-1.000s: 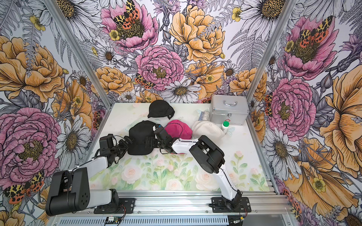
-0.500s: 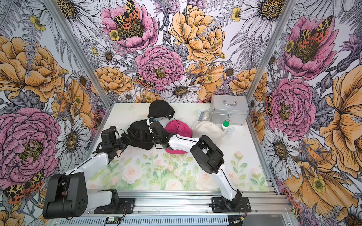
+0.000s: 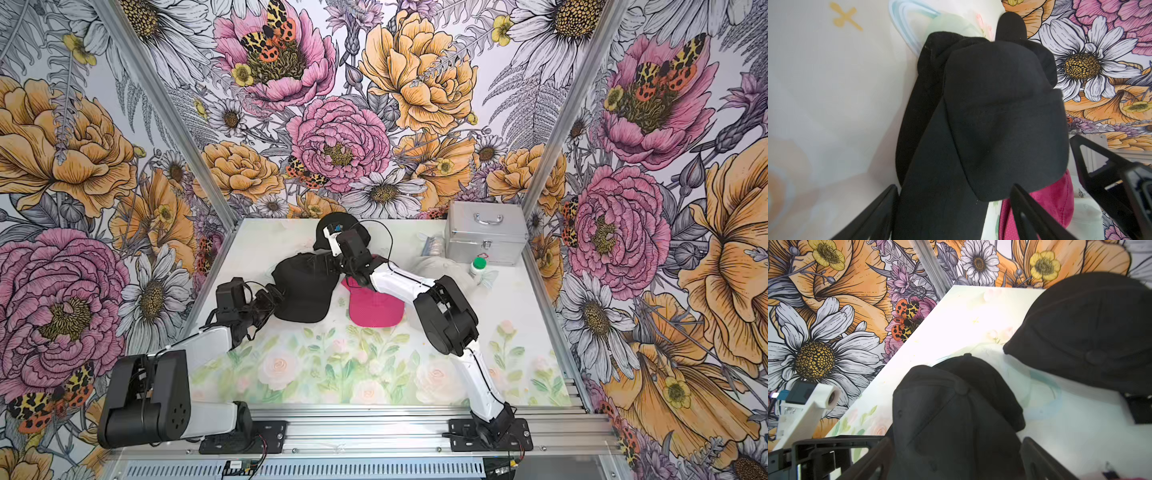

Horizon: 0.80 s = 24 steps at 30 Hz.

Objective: Stack the baseball caps by color
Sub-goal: Place the baseball cap on the baseball cap.

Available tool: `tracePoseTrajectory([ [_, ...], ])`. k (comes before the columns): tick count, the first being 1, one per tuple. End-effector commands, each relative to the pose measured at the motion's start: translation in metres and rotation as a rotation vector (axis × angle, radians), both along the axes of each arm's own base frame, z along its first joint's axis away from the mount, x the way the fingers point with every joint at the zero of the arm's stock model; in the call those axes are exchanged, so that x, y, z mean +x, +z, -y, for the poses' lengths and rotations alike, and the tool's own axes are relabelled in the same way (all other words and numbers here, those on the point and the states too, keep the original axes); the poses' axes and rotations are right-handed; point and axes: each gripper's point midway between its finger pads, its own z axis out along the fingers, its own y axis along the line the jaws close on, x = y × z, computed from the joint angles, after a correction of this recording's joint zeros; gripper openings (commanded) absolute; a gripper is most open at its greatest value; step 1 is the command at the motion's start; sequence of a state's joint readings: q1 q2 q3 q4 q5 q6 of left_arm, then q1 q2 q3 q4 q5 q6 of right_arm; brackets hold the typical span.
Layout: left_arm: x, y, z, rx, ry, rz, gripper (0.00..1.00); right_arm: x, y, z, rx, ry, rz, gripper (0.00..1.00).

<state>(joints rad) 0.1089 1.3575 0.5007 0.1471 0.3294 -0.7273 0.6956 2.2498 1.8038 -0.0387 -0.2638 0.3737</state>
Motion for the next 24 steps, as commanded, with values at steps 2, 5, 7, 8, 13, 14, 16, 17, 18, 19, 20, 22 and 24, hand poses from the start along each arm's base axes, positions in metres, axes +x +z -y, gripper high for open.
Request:
tracePoseTrajectory([
  [2,0.003,0.0,-0.004,-0.011,0.0,0.023,0.87,-0.01,-0.023,-0.018,-0.157,0.203,0.068,0.99],
  [5,0.003,-0.001,-0.003,-0.02,-0.003,0.018,0.87,-0.019,-0.024,-0.032,-0.121,0.278,0.041,0.98],
  [7,0.003,-0.001,-0.002,-0.021,-0.004,0.017,0.88,-0.031,-0.028,-0.043,-0.119,0.325,0.042,0.97],
  [8,0.003,-0.002,-0.002,-0.021,-0.003,0.014,0.88,-0.038,-0.032,-0.048,-0.13,0.35,0.051,0.97],
  [13,0.002,-0.008,-0.003,-0.021,-0.004,-0.002,0.88,-0.039,-0.051,-0.057,-0.21,0.307,0.068,0.95],
  [14,0.001,-0.009,-0.002,-0.022,-0.006,-0.006,0.88,-0.036,-0.053,-0.056,-0.225,0.28,0.069,0.92],
  [16,0.001,-0.011,-0.002,-0.024,-0.008,-0.01,0.88,-0.032,-0.054,-0.054,-0.242,0.254,0.081,0.79],
  [17,0.0,-0.01,-0.002,-0.024,-0.009,-0.009,0.88,-0.029,-0.051,-0.052,-0.248,0.234,0.09,0.72],
  [18,0.001,-0.009,-0.002,-0.024,-0.007,-0.005,0.88,-0.029,-0.048,-0.051,-0.251,0.23,0.095,0.67],
  [19,0.0,-0.009,-0.003,-0.025,-0.004,-0.004,0.88,-0.03,-0.043,-0.051,-0.247,0.232,0.101,0.61],
  [20,-0.001,-0.007,-0.004,-0.025,-0.004,0.002,0.88,-0.032,-0.037,-0.051,-0.241,0.24,0.11,0.54],
  [22,-0.002,-0.004,-0.008,-0.03,0.006,0.011,0.88,-0.044,-0.027,-0.057,-0.237,0.274,0.129,0.4],
  [24,-0.002,0.0,-0.014,-0.027,0.023,0.022,0.89,-0.053,-0.019,-0.061,-0.235,0.296,0.148,0.29],
])
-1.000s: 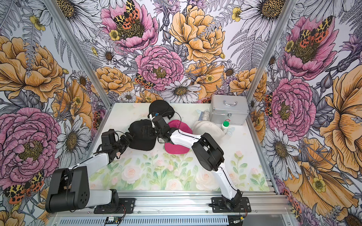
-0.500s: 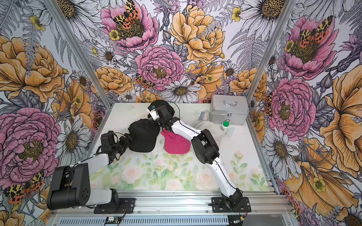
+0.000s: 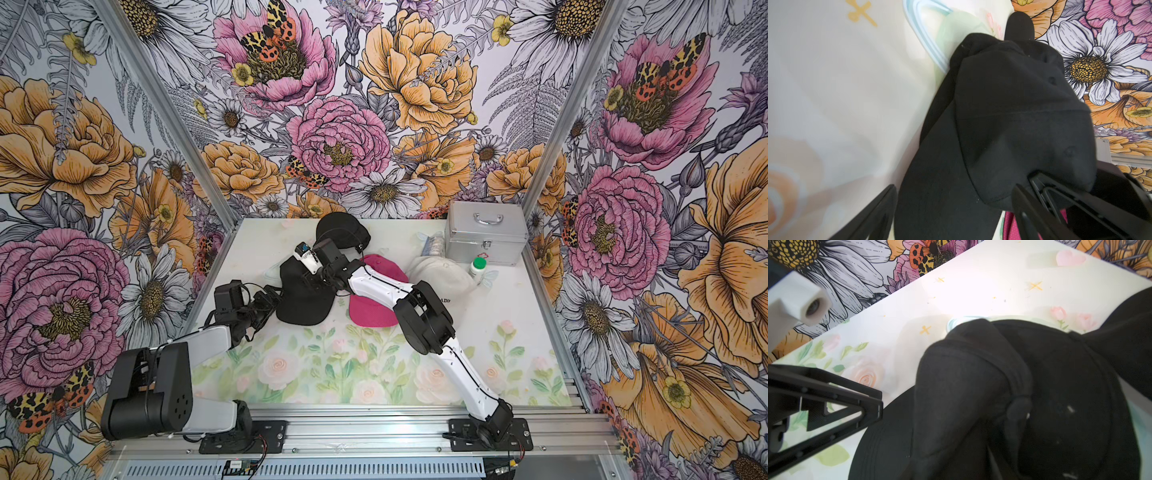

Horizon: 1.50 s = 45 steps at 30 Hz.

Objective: Stack the baseball caps by color
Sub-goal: Place the baseball cap on the baseball cap.

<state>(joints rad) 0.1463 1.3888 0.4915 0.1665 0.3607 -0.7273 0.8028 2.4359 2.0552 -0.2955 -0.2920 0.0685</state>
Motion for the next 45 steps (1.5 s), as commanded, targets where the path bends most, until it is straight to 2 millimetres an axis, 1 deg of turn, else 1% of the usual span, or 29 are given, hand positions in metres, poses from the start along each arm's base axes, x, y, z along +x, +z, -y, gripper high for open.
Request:
tracePoseTrajectory([
  [1,0.0,0.012,-0.011,0.001,0.024,0.046,0.89,-0.011,0.042,-0.003,0.019,0.025,0.075,0.25],
  [3,0.001,0.02,-0.022,0.024,0.062,0.058,0.92,-0.017,0.051,-0.003,0.025,0.042,0.089,0.21],
  [5,0.007,0.031,-0.039,0.061,0.116,0.071,0.96,-0.022,0.064,-0.002,0.034,0.06,0.11,0.17],
  [6,0.01,0.035,-0.046,0.076,0.136,0.078,0.97,-0.024,0.069,-0.001,0.037,0.066,0.117,0.17],
  [8,0.025,0.049,-0.059,0.102,0.166,0.1,0.98,-0.028,0.083,0.003,0.047,0.076,0.136,0.18],
  [10,0.042,0.057,-0.063,0.117,0.154,0.092,0.98,-0.03,0.094,0.007,0.051,0.086,0.16,0.18],
  [12,0.056,0.066,-0.06,0.118,0.135,0.101,0.98,-0.029,0.104,0.013,0.058,0.09,0.175,0.18],
  [14,0.062,0.072,-0.055,0.145,0.125,0.109,0.99,-0.021,0.107,0.019,0.062,0.085,0.186,0.19],
  [15,0.062,0.073,-0.054,0.167,0.124,0.107,0.99,-0.02,0.107,0.018,0.063,0.094,0.194,0.19],
  [16,0.061,0.074,-0.051,0.196,0.122,0.102,0.99,-0.007,0.107,0.026,0.061,0.085,0.203,0.19],
  [17,0.059,0.072,-0.049,0.22,0.118,0.093,0.99,0.001,0.104,0.028,0.059,0.094,0.212,0.2],
  [21,0.052,0.065,-0.04,0.269,0.111,0.074,0.99,0.023,0.089,0.029,0.047,0.137,0.226,0.21],
  [23,0.048,0.063,-0.04,0.284,0.112,0.07,0.99,0.034,0.089,0.027,0.027,0.148,0.249,0.22],
  [27,0.046,0.065,-0.041,0.289,0.114,0.076,0.99,0.045,0.075,0.021,-0.003,0.159,0.239,0.24],
  [30,0.047,0.065,-0.04,0.283,0.109,0.077,0.99,0.047,0.054,0.02,-0.024,0.16,0.21,0.28],
  [32,0.048,0.063,-0.039,0.281,0.105,0.073,0.99,0.05,0.039,0.02,-0.036,0.154,0.193,0.34],
  [33,0.047,0.061,-0.039,0.279,0.1,0.069,0.99,0.05,0.035,0.018,-0.03,0.154,0.18,0.37],
  [35,0.047,0.057,-0.037,0.273,0.091,0.059,0.99,0.049,0.025,0.013,-0.016,0.161,0.146,0.5],
  [38,0.045,0.051,-0.035,0.266,0.083,0.046,0.99,0.054,0.022,0.011,-0.036,0.121,0.142,0.65],
  [39,0.045,0.05,-0.035,0.265,0.083,0.044,0.99,0.058,0.024,0.013,-0.045,0.093,0.151,0.71],
  [40,0.045,0.049,-0.034,0.265,0.078,0.042,0.99,0.062,0.03,0.016,-0.053,0.066,0.166,0.92],
  [41,0.044,0.049,-0.034,0.265,0.077,0.042,0.99,0.066,0.035,0.019,-0.061,0.032,0.175,0.99],
  [45,0.043,0.048,-0.033,0.263,0.065,0.042,0.99,0.076,0.075,0.034,-0.062,-0.078,0.219,0.99],
])
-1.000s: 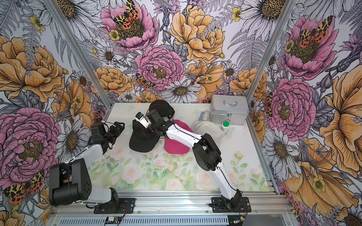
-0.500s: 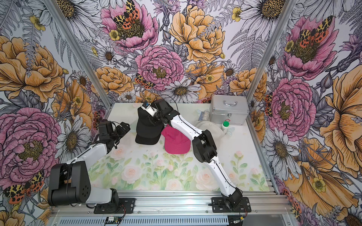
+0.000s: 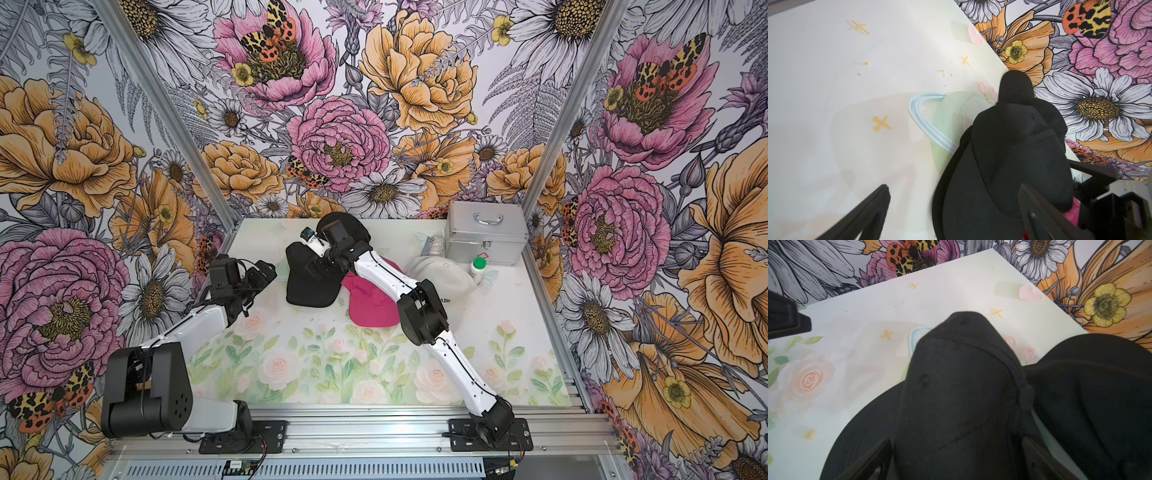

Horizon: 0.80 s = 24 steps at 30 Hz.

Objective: Stack the baseball caps by color
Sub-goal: Place the baseball cap on the baseball cap, then move the baseball cap to the center of the board.

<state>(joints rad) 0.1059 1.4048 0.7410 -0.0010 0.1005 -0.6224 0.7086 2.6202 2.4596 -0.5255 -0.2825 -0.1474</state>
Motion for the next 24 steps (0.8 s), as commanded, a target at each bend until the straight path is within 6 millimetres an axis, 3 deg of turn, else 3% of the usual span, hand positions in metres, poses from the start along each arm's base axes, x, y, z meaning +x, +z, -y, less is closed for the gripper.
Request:
tracePoseTrajectory([
  [1,-0.003,-0.008,0.003,0.004,-0.032,-0.018,0.99,0.007,0.074,0.012,0.044,-0.118,0.08,0.99],
  [4,0.002,-0.005,0.015,-0.009,-0.079,-0.014,0.99,0.01,0.092,0.02,0.056,-0.205,0.09,0.99],
  [6,0.006,-0.004,0.028,0.017,-0.118,-0.026,0.99,0.017,0.087,0.025,0.052,-0.279,0.082,0.99],
  [9,0.013,-0.005,0.043,0.049,-0.163,-0.04,0.99,0.02,0.067,0.022,0.056,-0.316,0.033,0.99],
  [12,0.017,-0.009,0.048,0.025,-0.179,-0.051,0.99,0.009,0.04,0.013,0.041,-0.289,-0.031,0.99],
  [19,0.011,-0.016,0.041,0.035,-0.153,-0.069,0.99,-0.029,-0.016,-0.001,-0.054,-0.223,-0.138,0.99],
  [21,0.008,-0.018,0.039,0.033,-0.147,-0.075,0.99,-0.034,-0.029,0.0,-0.074,-0.215,-0.163,0.99],
  [22,0.007,-0.019,0.038,0.033,-0.147,-0.076,0.99,-0.05,-0.033,-0.012,-0.085,-0.186,-0.168,0.99],
  [24,0.005,-0.02,0.037,0.031,-0.144,-0.08,0.99,-0.059,-0.038,-0.017,-0.094,-0.169,-0.179,0.99],
])
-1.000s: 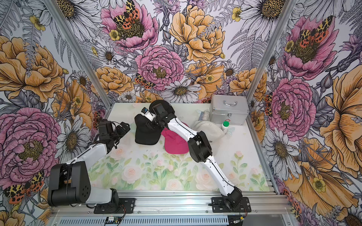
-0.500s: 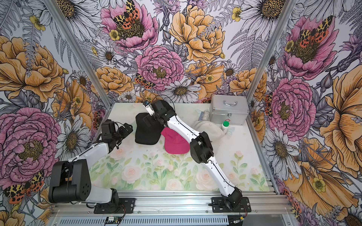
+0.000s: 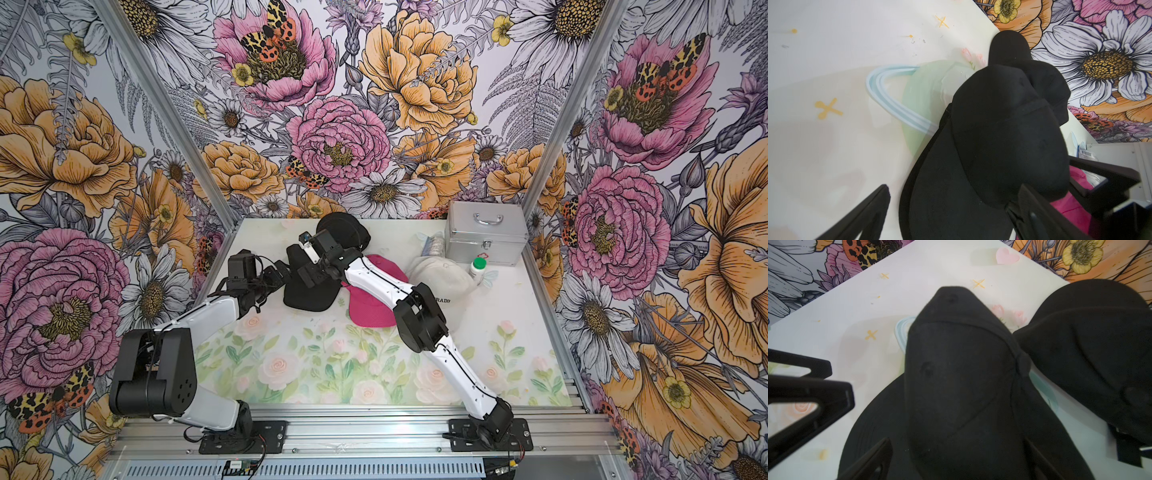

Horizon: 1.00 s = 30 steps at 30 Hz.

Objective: Stack the baseball caps by color
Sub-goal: Move the baseball cap to the center of the board.

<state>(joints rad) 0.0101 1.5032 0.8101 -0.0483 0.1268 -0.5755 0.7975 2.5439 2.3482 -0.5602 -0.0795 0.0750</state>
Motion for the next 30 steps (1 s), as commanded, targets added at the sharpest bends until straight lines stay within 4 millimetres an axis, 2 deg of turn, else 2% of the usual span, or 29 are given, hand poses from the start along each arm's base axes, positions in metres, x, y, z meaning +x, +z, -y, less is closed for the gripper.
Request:
tracePoseTrajectory([
  [1,-0.007,-0.003,-0.006,0.015,0.001,-0.006,0.99,-0.031,-0.03,-0.014,-0.029,0.048,-0.089,0.99],
  [5,-0.011,0.002,-0.011,0.017,0.02,0.007,0.99,-0.047,-0.017,-0.025,0.004,0.117,-0.101,0.99],
  [7,-0.014,0.005,-0.014,0.016,0.031,0.016,0.99,-0.052,-0.004,-0.027,0.005,0.139,-0.076,0.99],
  [13,-0.023,0.009,-0.013,-0.002,0.043,0.042,0.99,-0.029,0.069,-0.013,0.046,0.01,0.064,0.99],
  [16,-0.031,-0.006,-0.025,-0.037,0.096,0.001,0.99,-0.018,0.084,-0.001,0.051,-0.067,0.095,0.99],
  [20,-0.049,-0.032,-0.047,-0.062,0.23,-0.07,0.99,0.001,0.083,0.006,0.038,-0.128,0.129,0.99],
  [25,-0.077,-0.049,-0.064,-0.012,0.366,-0.165,0.99,0.022,0.074,0.004,0.009,-0.18,0.19,0.97],
  [28,-0.089,-0.056,-0.066,0.01,0.391,-0.196,0.99,0.019,0.048,0.002,-0.021,-0.165,0.158,0.96],
  [30,-0.093,-0.06,-0.066,0.008,0.401,-0.197,0.99,0.014,0.021,0.005,-0.086,-0.158,0.136,0.96],
])
